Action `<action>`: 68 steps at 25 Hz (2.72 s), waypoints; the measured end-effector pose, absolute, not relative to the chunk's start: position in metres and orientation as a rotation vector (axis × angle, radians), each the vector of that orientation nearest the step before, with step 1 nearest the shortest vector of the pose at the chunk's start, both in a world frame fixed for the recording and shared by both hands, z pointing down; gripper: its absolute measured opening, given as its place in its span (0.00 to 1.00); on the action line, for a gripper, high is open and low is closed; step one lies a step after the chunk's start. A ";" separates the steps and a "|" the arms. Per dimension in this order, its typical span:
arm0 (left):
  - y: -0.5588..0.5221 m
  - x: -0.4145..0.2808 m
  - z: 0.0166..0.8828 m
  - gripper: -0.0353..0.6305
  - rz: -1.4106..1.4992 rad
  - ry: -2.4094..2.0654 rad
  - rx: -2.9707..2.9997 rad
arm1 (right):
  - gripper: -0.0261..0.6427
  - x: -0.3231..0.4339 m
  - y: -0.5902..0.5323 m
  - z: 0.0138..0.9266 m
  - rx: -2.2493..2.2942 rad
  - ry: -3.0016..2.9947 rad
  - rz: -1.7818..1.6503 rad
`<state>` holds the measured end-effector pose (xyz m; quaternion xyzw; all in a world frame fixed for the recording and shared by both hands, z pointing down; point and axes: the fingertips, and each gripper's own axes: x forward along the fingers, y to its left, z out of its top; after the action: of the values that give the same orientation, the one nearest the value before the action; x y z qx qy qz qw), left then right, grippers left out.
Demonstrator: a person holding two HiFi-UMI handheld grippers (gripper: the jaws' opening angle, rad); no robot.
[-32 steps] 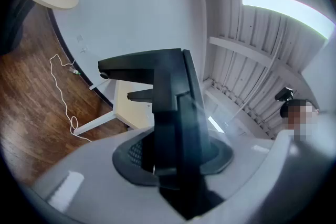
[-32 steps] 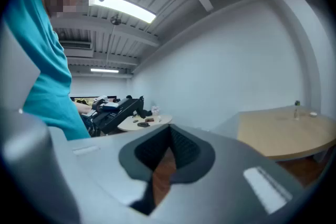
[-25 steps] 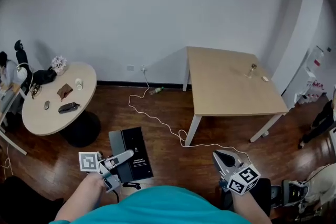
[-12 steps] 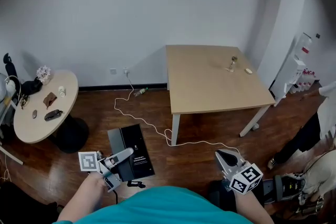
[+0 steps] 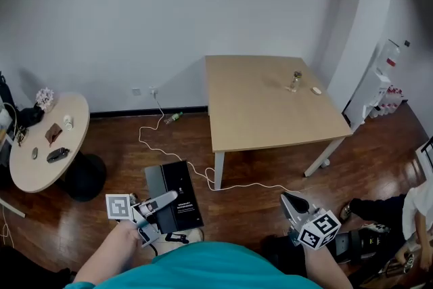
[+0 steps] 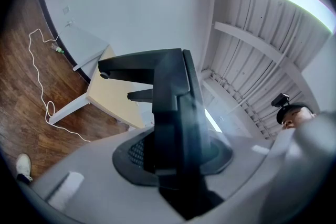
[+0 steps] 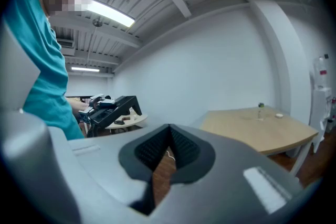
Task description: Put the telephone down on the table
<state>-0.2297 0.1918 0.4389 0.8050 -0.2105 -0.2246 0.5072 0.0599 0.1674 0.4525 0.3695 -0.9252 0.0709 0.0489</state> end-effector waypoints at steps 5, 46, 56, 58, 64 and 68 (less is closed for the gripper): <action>0.134 -0.255 0.436 0.31 -0.547 -0.439 1.954 | 0.04 0.034 0.117 0.442 1.189 -2.792 0.176; -0.176 -0.013 0.456 0.31 -0.454 -0.312 1.927 | 0.04 0.272 -0.171 0.440 1.362 -2.680 0.179; -0.293 0.015 0.468 0.31 -0.366 -0.215 1.913 | 0.04 0.308 -0.267 0.438 1.532 -2.596 0.202; -0.309 0.028 0.469 0.31 -0.352 -0.209 1.907 | 0.04 0.320 -0.280 0.440 1.545 -2.590 0.214; -0.338 0.075 0.470 0.31 -0.325 -0.228 1.923 | 0.04 0.372 -0.317 0.449 1.549 -2.613 0.262; -0.361 0.119 0.477 0.31 -0.351 -0.303 1.922 | 0.04 0.421 -0.350 0.460 1.476 -2.638 0.238</action>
<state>0.1190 -0.3606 0.4774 0.8120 -0.1281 -0.1481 0.5498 0.4214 -0.3501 0.4600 0.4861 -0.8686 0.0785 0.0548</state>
